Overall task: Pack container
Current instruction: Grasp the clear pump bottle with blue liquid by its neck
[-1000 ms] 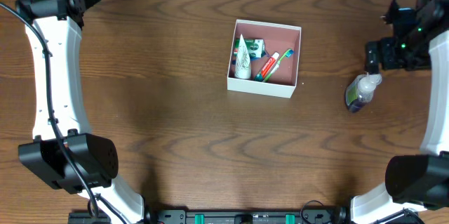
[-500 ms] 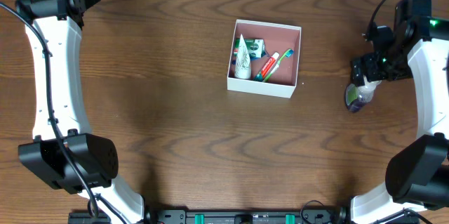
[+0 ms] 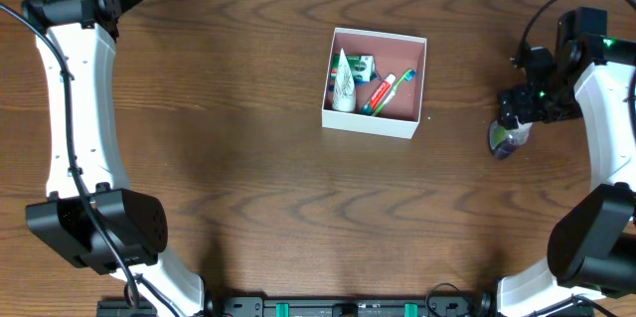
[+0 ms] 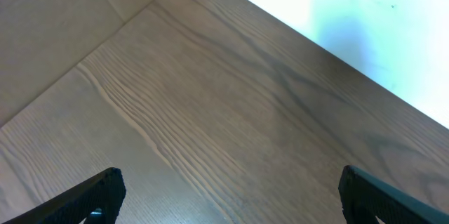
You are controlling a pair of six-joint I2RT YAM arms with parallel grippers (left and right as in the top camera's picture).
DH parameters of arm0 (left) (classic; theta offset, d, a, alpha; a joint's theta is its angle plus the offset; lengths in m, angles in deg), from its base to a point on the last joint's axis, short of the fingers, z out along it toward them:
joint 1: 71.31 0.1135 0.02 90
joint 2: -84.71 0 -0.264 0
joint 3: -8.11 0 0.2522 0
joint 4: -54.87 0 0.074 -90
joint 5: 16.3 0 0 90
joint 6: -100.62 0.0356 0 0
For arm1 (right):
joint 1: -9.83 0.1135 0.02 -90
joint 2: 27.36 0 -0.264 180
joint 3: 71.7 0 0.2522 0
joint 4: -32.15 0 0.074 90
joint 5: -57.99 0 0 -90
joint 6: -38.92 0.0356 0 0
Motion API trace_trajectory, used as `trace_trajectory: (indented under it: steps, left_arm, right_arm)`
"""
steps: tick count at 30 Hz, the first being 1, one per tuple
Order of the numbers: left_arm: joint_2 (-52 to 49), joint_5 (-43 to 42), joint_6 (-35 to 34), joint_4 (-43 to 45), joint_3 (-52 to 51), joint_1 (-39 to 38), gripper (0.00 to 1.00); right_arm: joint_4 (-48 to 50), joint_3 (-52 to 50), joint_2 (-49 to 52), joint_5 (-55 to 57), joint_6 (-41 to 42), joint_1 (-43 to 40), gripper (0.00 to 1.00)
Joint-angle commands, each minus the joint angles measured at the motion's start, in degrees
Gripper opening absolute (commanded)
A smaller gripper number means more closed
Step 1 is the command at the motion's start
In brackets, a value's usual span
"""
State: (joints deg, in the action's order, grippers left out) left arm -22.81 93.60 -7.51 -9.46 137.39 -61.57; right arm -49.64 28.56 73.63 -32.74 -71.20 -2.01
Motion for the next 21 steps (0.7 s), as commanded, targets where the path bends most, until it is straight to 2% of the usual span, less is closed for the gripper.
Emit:
trace_trajectory:
  steps: [1,6,8,9,10,16,21]
  left_arm:
    - [0.1,0.9,0.3,0.0,-0.3,0.1,0.98]
    - [0.1,0.9,0.3,0.0,-0.3,0.1,0.98]
    - [0.2,0.9,0.3,0.0,-0.3,0.1,0.98]
    - [0.2,0.9,0.3,0.0,-0.3,0.1,0.98]
    - [0.2,0.9,0.3,0.0,-0.3,0.1,0.98]
    - [0.1,0.9,0.3,0.0,-0.3,0.1,0.98]
    - [0.2,0.9,0.3,0.0,-0.3,0.1,0.98]
  right_arm:
    - [0.1,0.0,-0.1,-1.2,-0.3,-0.4,0.79]
    - [0.1,0.0,-0.1,-1.3,-0.3,-0.4,0.71]
    - [0.3,0.0,-0.1,-1.3,-0.3,-0.4,0.58]
    - [0.4,0.0,-0.1,-1.3,-0.3,-0.4,0.41]
    - [0.6,0.0,-0.1,-1.3,-0.2,-0.4,0.34]
    - [1.6,0.0,-0.1,-1.2,0.9,-0.3,0.34]
    - [3.1,0.6,-0.1,-1.3,4.3,-0.3,0.24]
